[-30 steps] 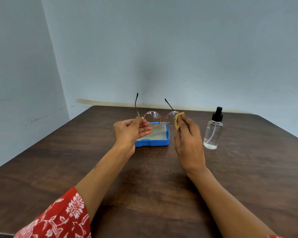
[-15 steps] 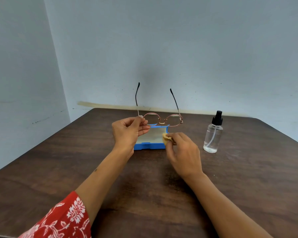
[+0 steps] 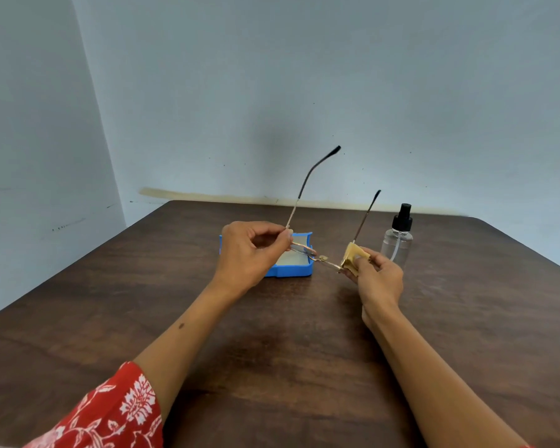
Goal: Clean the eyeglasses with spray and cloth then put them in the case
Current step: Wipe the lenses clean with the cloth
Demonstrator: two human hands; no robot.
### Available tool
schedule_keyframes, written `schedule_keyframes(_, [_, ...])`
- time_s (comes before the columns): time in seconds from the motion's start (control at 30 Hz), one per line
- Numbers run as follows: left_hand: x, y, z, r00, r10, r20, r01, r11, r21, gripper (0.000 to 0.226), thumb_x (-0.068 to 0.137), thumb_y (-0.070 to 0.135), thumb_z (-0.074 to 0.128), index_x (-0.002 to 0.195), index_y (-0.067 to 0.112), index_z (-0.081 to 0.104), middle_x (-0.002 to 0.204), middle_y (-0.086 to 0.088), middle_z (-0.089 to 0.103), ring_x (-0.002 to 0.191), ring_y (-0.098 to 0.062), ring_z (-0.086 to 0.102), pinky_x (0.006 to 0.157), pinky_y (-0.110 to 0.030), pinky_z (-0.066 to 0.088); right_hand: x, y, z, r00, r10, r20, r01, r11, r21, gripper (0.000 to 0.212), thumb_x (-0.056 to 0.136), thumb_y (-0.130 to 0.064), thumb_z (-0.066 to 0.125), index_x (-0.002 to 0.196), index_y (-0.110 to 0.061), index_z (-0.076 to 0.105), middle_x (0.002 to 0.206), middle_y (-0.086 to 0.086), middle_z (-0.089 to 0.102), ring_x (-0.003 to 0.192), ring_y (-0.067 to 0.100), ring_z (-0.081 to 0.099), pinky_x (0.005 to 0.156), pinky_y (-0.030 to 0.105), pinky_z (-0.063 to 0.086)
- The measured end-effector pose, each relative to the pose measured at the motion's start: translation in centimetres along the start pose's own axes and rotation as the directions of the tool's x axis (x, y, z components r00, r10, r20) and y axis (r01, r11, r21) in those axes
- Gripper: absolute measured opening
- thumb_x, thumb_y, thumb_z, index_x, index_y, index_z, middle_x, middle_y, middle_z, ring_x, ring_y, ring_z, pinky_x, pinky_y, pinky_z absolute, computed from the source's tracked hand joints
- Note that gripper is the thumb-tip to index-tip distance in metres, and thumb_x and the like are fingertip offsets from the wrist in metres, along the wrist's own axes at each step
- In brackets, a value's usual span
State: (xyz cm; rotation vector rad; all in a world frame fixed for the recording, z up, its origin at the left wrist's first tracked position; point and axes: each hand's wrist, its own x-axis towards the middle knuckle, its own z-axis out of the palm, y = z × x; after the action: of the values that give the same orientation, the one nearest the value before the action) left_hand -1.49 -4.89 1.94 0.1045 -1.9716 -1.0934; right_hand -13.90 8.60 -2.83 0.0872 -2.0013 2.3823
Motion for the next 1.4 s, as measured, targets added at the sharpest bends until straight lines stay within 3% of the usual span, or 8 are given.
schedule_keyframes(0.3, [-0.1,-0.6,0.0,0.999,0.042,0.014,-0.043,0.994,0.099,0.011,0.082,0.012,0.069,0.092,0.013,0.073,0.078,0.005,0.071,0.075,-0.008,0.069,0.072,-0.022,0.057,-0.2,-0.3,0.1,0.998,0.021,0.058,-0.026,0.996,0.086,0.024,0.093,-0.006,0.05,0.11,-0.005,0.067,0.089,0.009,0.071,0.079,0.017,0.067,0.081,0.041,0.057])
schedule_keyframes(0.53, [-0.4,-0.6,0.3,0.996,0.087,-0.011,-0.085,0.988,0.126,0.013,0.082,0.012,0.068,0.095,0.012,0.072,0.079,0.006,0.07,0.074,-0.008,0.069,0.069,-0.021,0.057,0.0,-0.4,0.0,0.995,0.098,0.03,-0.102,0.974,0.201,0.027,0.098,-0.015,0.036,0.11,-0.015,0.061,0.095,0.011,0.068,0.091,0.027,0.067,0.08,0.045,0.057])
schedule_keyframes(0.7, [-0.3,-0.9,0.1,0.995,0.099,-0.011,-0.096,0.986,0.139,0.013,0.083,0.013,0.068,0.095,0.01,0.072,0.08,0.005,0.07,0.075,-0.008,0.069,0.069,-0.021,0.057,0.1,-0.3,-0.1,0.992,0.087,0.093,-0.107,0.967,0.231,0.03,0.093,-0.002,0.052,0.123,-0.003,0.056,0.098,0.014,0.067,0.083,0.021,0.067,0.078,0.044,0.057])
schedule_keyframes(0.87, [-0.1,-1.2,-0.3,0.998,0.056,0.021,-0.059,0.989,0.139,0.012,0.083,0.014,0.068,0.094,0.013,0.072,0.078,0.008,0.069,0.076,-0.004,0.069,0.071,-0.018,0.057,-0.2,-0.6,-0.4,0.979,0.072,0.192,-0.123,0.955,0.269,0.027,0.087,0.0,0.062,0.113,0.001,0.062,0.094,0.014,0.069,0.079,0.018,0.067,0.076,0.033,0.058])
schedule_keyframes(1.07, [0.0,-2.1,-0.9,0.985,-0.149,0.085,0.146,0.988,0.046,0.01,0.082,0.011,0.069,0.091,0.008,0.073,0.078,-0.004,0.073,0.075,-0.014,0.071,0.074,-0.028,0.058,-0.2,-0.6,-0.7,0.973,0.014,0.232,-0.053,0.985,0.162,0.015,0.081,0.001,0.068,0.095,-0.006,0.068,0.079,0.004,0.069,0.07,0.011,0.065,0.068,0.023,0.056])
schedule_keyframes(1.2, [-0.7,-2.2,-1.0,0.927,-0.346,0.147,0.358,0.931,-0.071,0.012,0.079,0.0,0.068,0.091,-0.001,0.069,0.084,-0.019,0.07,0.067,-0.017,0.07,0.067,-0.025,0.059,-0.4,-0.5,-0.8,0.975,-0.084,0.206,0.083,0.996,0.014,0.012,0.082,-0.002,0.069,0.088,-0.012,0.069,0.075,0.0,0.069,0.065,0.007,0.062,0.058,0.014,0.053])
schedule_keyframes(1.3, [-1.2,-2.2,-0.5,0.888,-0.424,0.179,0.443,0.893,-0.083,0.018,0.078,-0.004,0.068,0.096,-0.005,0.067,0.081,-0.018,0.069,0.061,-0.012,0.069,0.063,-0.024,0.059,-0.5,-0.4,-0.9,0.967,-0.163,0.197,0.18,0.981,-0.072,0.01,0.082,-0.008,0.071,0.084,-0.018,0.069,0.074,-0.001,0.069,0.066,0.008,0.063,0.06,0.017,0.053])
schedule_keyframes(1.4, [-2.0,-2.6,0.0,0.874,-0.473,0.114,0.482,0.873,-0.077,0.016,0.077,0.001,0.071,0.094,-0.001,0.069,0.079,-0.014,0.07,0.065,-0.017,0.069,0.064,-0.026,0.06,-0.6,-0.3,-1.0,0.957,-0.205,0.207,0.236,0.962,-0.138,0.011,0.083,-0.012,0.07,0.083,-0.022,0.067,0.075,-0.002,0.069,0.069,0.009,0.064,0.065,0.022,0.054])
